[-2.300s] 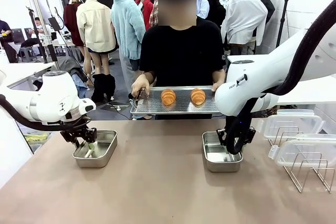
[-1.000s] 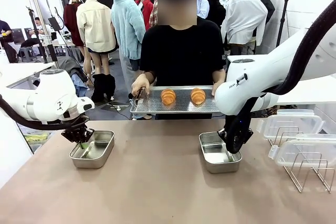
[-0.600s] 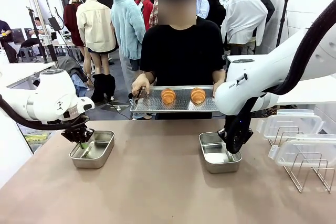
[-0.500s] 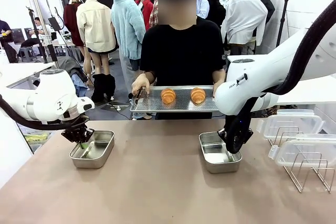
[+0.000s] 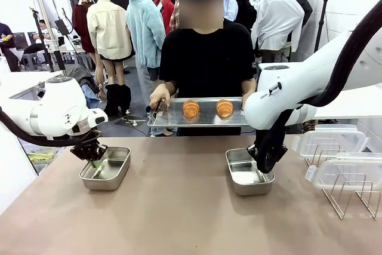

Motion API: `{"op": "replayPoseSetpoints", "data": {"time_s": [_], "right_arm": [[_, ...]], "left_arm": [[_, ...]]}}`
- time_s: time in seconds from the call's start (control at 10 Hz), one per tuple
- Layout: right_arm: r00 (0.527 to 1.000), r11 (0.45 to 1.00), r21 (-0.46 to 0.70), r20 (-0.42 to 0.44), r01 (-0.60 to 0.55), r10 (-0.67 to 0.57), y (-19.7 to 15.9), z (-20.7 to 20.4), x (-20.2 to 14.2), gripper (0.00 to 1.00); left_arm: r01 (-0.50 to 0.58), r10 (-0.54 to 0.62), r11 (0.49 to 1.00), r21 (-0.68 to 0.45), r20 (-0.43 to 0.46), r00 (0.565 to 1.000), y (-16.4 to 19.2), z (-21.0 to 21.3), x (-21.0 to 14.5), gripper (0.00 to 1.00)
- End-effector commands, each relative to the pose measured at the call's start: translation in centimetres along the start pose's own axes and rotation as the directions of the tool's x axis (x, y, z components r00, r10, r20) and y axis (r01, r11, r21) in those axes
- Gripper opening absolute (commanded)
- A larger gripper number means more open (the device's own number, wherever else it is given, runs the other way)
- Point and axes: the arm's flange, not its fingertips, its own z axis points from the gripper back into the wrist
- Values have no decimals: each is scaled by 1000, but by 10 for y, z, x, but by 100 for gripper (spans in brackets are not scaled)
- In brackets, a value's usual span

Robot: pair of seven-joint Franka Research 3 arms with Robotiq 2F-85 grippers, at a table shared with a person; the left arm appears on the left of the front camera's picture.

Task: Place the bread in airtight containers.
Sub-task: Once an object is inside an Airtight Container , place the container in the center of the table.

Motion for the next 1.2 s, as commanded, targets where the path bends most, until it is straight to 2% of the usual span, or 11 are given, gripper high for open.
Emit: {"op": "replayPoseSetpoints", "data": {"time_s": [0.0, 0.1, 0.3, 0.5, 0.7, 0.8, 1.1], "right_arm": [[997, 1000, 23, 71, -6, 4, -4, 46, -6, 0], [997, 999, 42, 81, -17, 14, -7, 69, -8, 0], [995, 998, 43, 89, 35, -38, -14, 103, -6, 0], [992, 995, 2, 79, 97, -97, -21, 127, -5, 0], [990, 992, 4, 69, 126, -126, -24, 127, -3, 0], [993, 997, 11, 86, 76, -76, -26, 129, -8, 0], [993, 997, 11, 86, 76, -76, -26, 129, -8, 0]], "left_arm": [[12, -12, 1000, -16, 33, 999, -10, 60, -9, 0], [-37, 37, 999, -10, 26, 999, -12, 85, -7, 0], [-65, 63, 997, -34, -51, 997, -9, 119, -6, 0], [-99, 96, 994, -56, -49, 994, -11, 141, -5, 0], [-135, 134, 989, -64, -21, 991, -15, 142, -8, 0], [-74, 72, 996, -41, -44, 996, -11, 141, -10, 0], [-74, 72, 996, -41, -44, 996, -11, 141, -10, 0]]}}
